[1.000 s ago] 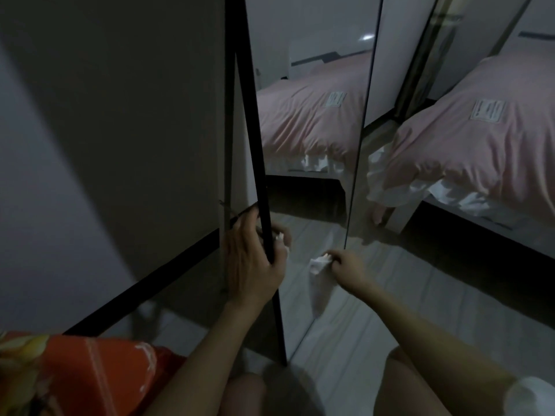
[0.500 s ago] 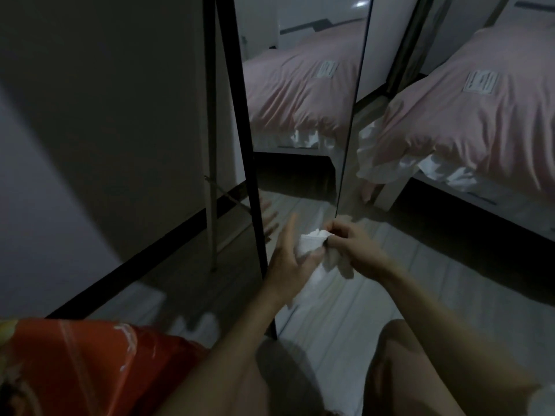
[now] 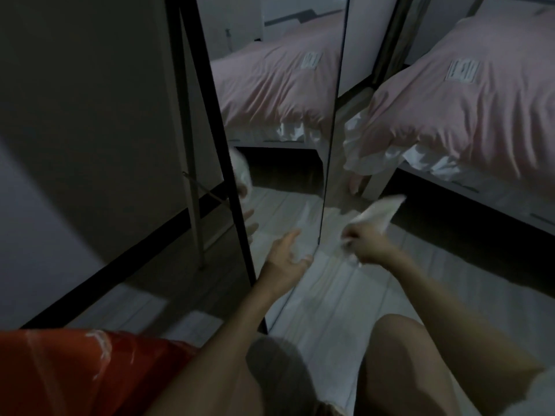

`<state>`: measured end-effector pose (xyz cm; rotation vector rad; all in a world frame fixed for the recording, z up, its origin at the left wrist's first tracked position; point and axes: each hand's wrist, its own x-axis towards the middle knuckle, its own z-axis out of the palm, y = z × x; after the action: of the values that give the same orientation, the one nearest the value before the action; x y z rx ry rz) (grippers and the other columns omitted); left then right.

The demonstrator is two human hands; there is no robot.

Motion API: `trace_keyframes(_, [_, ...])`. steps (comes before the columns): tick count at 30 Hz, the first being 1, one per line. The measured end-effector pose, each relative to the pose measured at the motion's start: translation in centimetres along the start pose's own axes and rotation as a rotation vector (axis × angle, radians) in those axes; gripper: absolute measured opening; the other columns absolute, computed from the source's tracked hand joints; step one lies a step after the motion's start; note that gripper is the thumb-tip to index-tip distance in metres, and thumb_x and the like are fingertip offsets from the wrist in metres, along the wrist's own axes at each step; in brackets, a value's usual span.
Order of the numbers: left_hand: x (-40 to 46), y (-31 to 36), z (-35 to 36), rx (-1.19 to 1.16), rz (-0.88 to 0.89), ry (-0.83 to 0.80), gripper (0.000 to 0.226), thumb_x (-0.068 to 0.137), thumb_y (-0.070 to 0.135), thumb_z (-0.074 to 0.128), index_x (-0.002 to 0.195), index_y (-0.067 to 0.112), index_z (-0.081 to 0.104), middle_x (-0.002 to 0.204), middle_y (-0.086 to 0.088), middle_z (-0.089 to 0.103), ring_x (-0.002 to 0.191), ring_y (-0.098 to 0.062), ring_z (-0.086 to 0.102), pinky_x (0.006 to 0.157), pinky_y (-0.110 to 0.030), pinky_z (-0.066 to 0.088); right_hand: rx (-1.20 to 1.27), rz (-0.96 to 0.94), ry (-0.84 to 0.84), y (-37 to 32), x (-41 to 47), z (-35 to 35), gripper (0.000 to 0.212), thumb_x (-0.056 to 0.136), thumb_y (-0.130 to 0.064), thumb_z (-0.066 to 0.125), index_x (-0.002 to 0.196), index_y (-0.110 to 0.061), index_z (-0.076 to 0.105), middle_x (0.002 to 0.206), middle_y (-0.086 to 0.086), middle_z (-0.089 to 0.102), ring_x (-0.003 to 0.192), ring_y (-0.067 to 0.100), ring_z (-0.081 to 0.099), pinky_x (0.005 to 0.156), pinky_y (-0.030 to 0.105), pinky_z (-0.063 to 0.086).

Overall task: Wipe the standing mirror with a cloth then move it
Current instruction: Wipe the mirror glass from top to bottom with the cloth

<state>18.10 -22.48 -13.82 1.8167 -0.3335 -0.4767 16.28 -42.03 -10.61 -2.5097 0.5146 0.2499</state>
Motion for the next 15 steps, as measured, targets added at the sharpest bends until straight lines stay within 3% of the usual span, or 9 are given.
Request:
trace_keyframes(2, [0.2,0.3,0.6,0.060,0.029,-0.058,0.064,0.089,0.019,0.061,0.143,0.029,0.029,0.145,0.003,0.029,0.129,-0.013,0.034,0.109,-0.035,0.035,-0.120,-0.003,-0.395,-0.6,-0.5,-0.1,0.027,0.091,-0.007,0.047,0.117,-0.016,0.052,0.108,0.006,0.051,0.093,0.019,0.056,0.070,0.024,0.049])
trace_keyframes(3, [0.3,0.3,0.8,0.070,0.053,-0.095,0.068,0.088,0.018,0.061,0.145,0.030,0.025,0.150,0.004,0.023,0.136,-0.014,0.027,0.112,-0.034,0.029,-0.141,-0.018,-0.481,-1.0,-0.9,-0.4,0.027,0.092,-0.009,0.047,0.116,-0.019,0.051,0.109,0.004,0.050,0.096,0.019,0.055,0.073,0.023,0.048])
trace_keyframes(6, [0.4,0.0,1.2,0.046,0.064,-0.212,0.075,0.087,0.019,0.064,0.146,0.031,0.020,0.154,0.007,0.017,0.141,-0.012,0.017,0.110,-0.029,0.022,-0.144,-0.139,-0.482,-2.1,-1.8,-1.7,0.020,0.093,-0.009,0.045,0.104,-0.022,0.054,0.106,0.003,0.050,0.101,0.022,0.052,0.082,0.028,0.042])
trace_keyframes(8, [0.4,-0.3,1.3,0.020,0.014,-0.283,0.072,0.086,0.024,0.065,0.146,0.027,0.024,0.148,0.006,0.027,0.135,-0.010,0.026,0.107,-0.027,0.027,0.002,-0.197,-0.483,-2.5,-2.1,-2.4,0.023,0.092,-0.006,0.043,0.093,-0.025,0.056,0.100,0.001,0.051,0.095,0.018,0.051,0.081,0.028,0.041])
trace_keyframes(10, [0.6,-0.4,1.2,-0.022,-0.054,-0.346,0.054,0.087,0.025,0.064,0.135,0.018,0.042,0.131,0.002,0.048,0.120,-0.014,0.045,0.099,-0.031,0.040,0.149,-0.212,-0.423,-2.8,-2.2,-2.5,0.026,0.092,-0.004,0.042,0.088,-0.026,0.057,0.094,-0.003,0.052,0.089,0.012,0.051,0.076,0.024,0.041])
trace_keyframes(12, [0.6,-0.5,1.1,-0.056,-0.112,-0.337,0.029,0.088,0.026,0.062,0.115,0.013,0.058,0.114,-0.007,0.061,0.107,-0.022,0.057,0.094,-0.039,0.047,0.240,-0.219,-0.221,-2.7,-1.8,-2.0,0.026,0.092,-0.002,0.042,0.086,-0.023,0.057,0.090,-0.004,0.053,0.087,0.012,0.053,0.073,0.024,0.042])
trace_keyframes(15, [0.6,-0.9,1.1,-0.018,-0.152,-0.119,0.019,0.093,0.031,0.055,0.097,0.013,0.059,0.100,-0.010,0.062,0.098,-0.027,0.060,0.085,-0.039,0.050,0.243,-0.198,0.166,-2.3,-1.4,-0.6,0.021,0.093,-0.006,0.043,0.098,-0.019,0.059,0.095,-0.004,0.054,0.092,0.013,0.052,0.069,0.019,0.041])
